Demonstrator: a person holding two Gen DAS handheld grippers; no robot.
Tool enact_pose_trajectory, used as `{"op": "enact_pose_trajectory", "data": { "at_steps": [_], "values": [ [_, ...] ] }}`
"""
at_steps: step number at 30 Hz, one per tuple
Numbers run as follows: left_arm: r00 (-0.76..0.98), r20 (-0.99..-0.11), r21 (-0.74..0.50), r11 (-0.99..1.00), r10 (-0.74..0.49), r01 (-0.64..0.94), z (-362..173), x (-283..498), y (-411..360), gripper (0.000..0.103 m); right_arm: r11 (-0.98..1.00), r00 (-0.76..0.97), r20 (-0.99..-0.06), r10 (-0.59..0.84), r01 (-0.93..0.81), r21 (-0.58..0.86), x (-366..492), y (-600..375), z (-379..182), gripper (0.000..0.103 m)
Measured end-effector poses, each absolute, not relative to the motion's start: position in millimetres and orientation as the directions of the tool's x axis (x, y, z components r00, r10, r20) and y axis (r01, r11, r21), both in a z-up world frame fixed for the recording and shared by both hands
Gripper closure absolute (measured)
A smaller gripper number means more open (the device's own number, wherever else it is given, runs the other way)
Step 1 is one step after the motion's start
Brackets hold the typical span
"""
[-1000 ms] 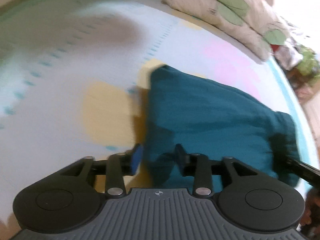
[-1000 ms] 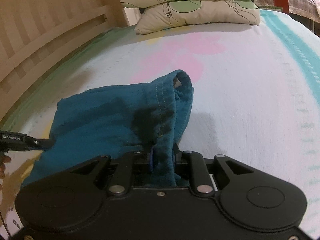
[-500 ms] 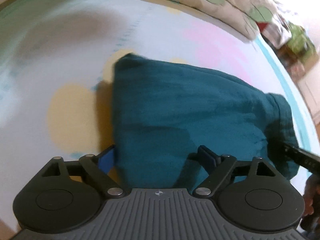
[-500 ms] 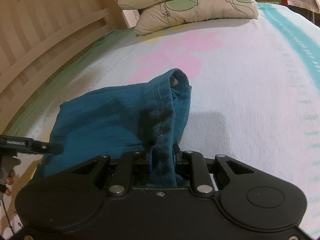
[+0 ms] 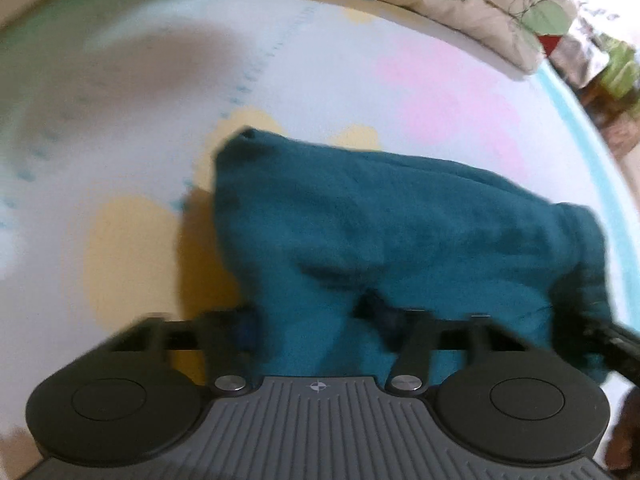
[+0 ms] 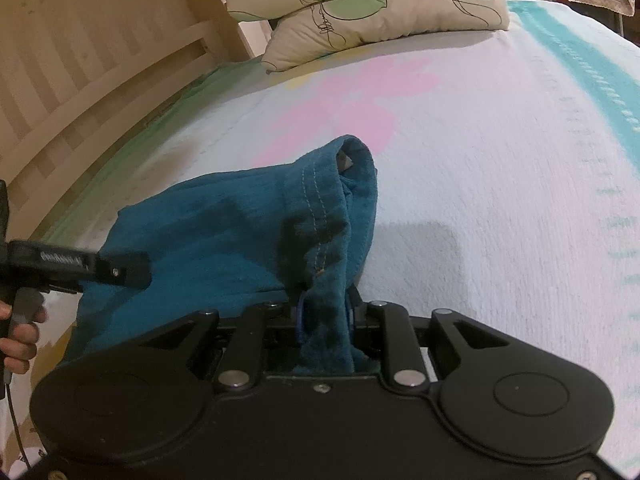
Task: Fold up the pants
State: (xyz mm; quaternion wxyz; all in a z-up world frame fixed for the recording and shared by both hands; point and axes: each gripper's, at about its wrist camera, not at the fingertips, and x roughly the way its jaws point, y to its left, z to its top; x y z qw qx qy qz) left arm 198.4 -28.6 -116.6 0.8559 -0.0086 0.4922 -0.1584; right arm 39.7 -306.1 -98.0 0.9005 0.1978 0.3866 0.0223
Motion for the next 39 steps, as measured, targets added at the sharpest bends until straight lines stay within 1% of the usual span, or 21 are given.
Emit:
{"op": "enact_pose_trajectory", "data": {
  "at_steps": [1,3,7,10,13,17,19,21,23,24,26,27,29,31,32,35,39],
  "values": [
    [0.485,-0.83,-0.172,0.954,-0.276,0.247,-114.2,195.4,-26.0,0.086,0.923,0.701,-0.686,0.194,0.107,0.371,39.6,-304.4,-96.9,0.078],
    [0.508,-0.81,-0.188,0.951,-0.292,0.246,-109.5,189.9,-21.9,0.092,0.935,0.7,-0.691,0.18,0.096,0.341,39.8,-299.1,-93.0,0.079],
    [0.597,-0.753,-0.091,0.942,-0.278,0.324,-89.5,171.3,-22.1,0.094,0.955,0.707,-0.69,0.154,0.072,0.288,40.0,-284.5,-76.4,0.08],
    [0.64,-0.705,-0.09,0.934,-0.305,0.346,-67.5,162.3,-10.7,0.097,0.969,0.72,-0.68,0.14,0.041,0.243,44.4,-270.4,-60.0,0.08],
    [0.659,-0.681,-0.127,0.938,-0.318,0.322,-49.6,166.2,11.5,0.097,0.976,0.728,-0.669,0.149,0.001,0.218,58.9,-253.0,-44.6,0.08],
    [0.717,-0.652,-0.076,0.962,-0.246,0.26,-37.3,178.8,48.5,0.097,0.97,0.729,-0.653,0.206,-0.066,0.232,90.6,-221.8,-34.5,0.08],
    [0.738,-0.643,-0.074,0.976,-0.205,0.207,-34.8,187.5,73.5,0.098,0.964,0.728,-0.642,0.241,-0.103,0.245,110.4,-204.1,-32.6,0.08],
    [0.726,-0.662,-0.087,0.981,-0.186,0.172,-38.7,201.2,93.1,0.097,0.957,0.724,-0.633,0.273,-0.137,0.256,135.2,-181.5,-33.2,0.08],
    [0.685,-0.711,-0.091,0.987,-0.159,0.136,-51.3,218.1,108.2,0.093,0.954,0.713,-0.641,0.284,-0.14,0.266,157.4,-165.0,-40.5,0.079],
    [0.649,-0.749,-0.089,0.991,-0.132,0.1,-62.8,228.0,117.1,0.09,0.956,0.704,-0.655,0.274,-0.127,0.264,168.8,-157.5,-46.7,0.075],
    [0.598,-0.798,-0.092,0.996,-0.08,0.01,-82.0,237.1,137.0,0.09,0.973,0.651,-0.73,0.209,-0.063,0.222,195.4,-144.9,-64.2,0.071],
    [0.591,-0.804,-0.104,0.994,-0.065,-0.033,-86.2,236.4,147.3,0.091,0.982,0.618,-0.77,0.158,-0.017,0.187,205.5,-142.1,-72.8,0.068],
    [0.596,-0.799,-0.173,0.979,-0.075,-0.109,-92.4,223.6,168.8,0.091,0.984,0.6,-0.79,0.126,0.028,0.179,212.2,-145.3,-79.2,0.066],
    [0.596,-0.798,-0.212,0.969,-0.095,-0.13,-94.2,209.8,177.9,0.091,0.975,0.628,-0.764,0.146,0.039,0.219,205.3,-152.3,-76.4,0.064],
    [0.596,-0.796,-0.219,0.968,-0.103,-0.125,-94.6,202.0,177.7,0.091,0.975,0.648,-0.749,0.139,0.041,0.216,199.4,-152.9,-74.1,0.064],
    [0.599,-0.79,-0.223,0.972,-0.132,-0.079,-95.2,186.1,168.2,0.091,0.986,0.702,-0.708,0.081,0.047,0.16,184.8,-147.7,-67.2,0.064],
    [0.588,-0.797,-0.208,0.977,-0.14,-0.05,-102.2,174.8,154.1,0.091,0.992,0.76,-0.648,0.058,0.03,0.124,170.6,-136.7,-53.5,0.066]
  ]
}}
